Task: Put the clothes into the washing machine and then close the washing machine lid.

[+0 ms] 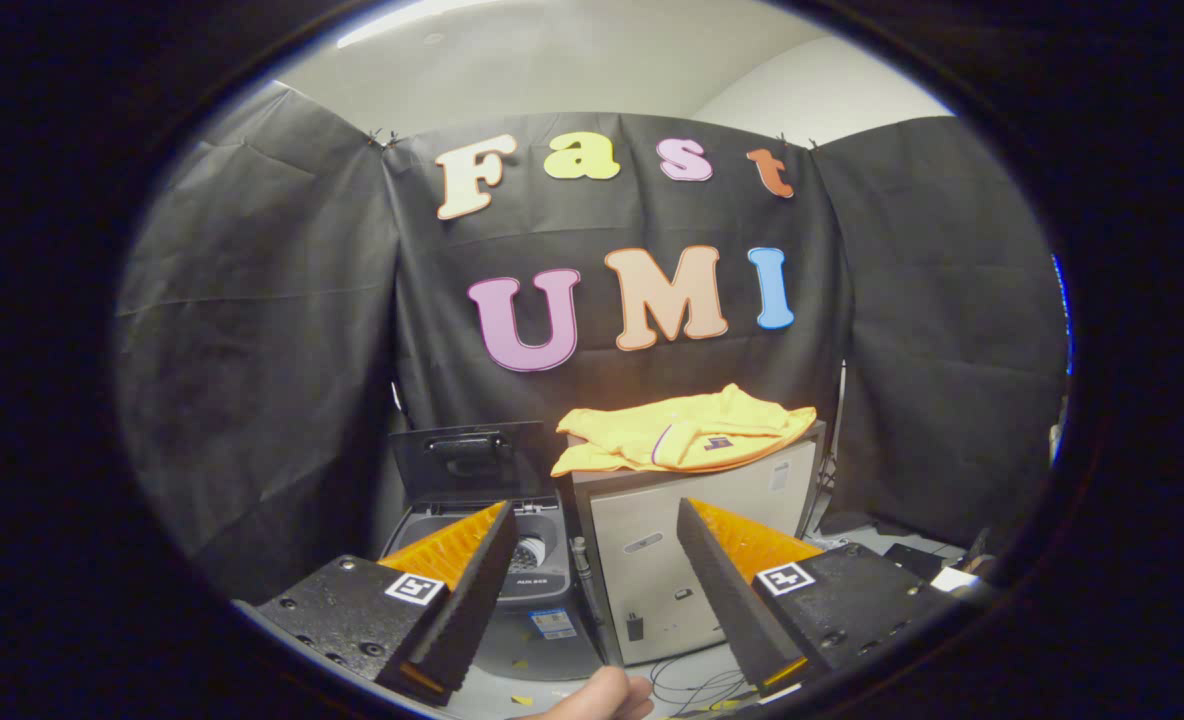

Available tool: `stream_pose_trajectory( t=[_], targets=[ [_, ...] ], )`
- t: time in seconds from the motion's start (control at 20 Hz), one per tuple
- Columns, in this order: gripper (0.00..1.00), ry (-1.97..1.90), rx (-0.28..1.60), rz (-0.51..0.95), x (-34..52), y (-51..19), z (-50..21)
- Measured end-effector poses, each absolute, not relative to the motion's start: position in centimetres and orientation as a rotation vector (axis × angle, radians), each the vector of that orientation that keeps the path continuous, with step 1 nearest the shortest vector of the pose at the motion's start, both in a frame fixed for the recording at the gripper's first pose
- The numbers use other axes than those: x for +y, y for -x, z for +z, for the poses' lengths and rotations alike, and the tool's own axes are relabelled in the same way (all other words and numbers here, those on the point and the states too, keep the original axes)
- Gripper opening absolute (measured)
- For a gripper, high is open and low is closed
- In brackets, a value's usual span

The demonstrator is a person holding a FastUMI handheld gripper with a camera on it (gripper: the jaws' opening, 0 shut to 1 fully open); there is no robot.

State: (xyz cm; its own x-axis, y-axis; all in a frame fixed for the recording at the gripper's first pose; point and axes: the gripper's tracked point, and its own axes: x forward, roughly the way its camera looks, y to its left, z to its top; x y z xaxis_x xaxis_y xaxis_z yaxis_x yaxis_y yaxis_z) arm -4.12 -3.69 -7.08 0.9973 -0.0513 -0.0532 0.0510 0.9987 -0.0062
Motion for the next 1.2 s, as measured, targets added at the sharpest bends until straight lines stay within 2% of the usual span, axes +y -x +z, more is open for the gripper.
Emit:
stream_pose_trajectory(
  t=[0.35, 0.65, 0.9, 1.2],
  targets=[
    [0.98, 0.001, 0.055, -0.049, -4.1, 3.3, -6.6],
    [0.98, 0.016, 0.066, -0.038, -4.4, -0.2, -5.4],
    [0.98, 0.016, 0.077, 0.013, -4.9, -6.5, -3.9],
    [0.98, 0.067, 0.17, -0.035, -9.5, -17.1, -3.9]
  ],
)
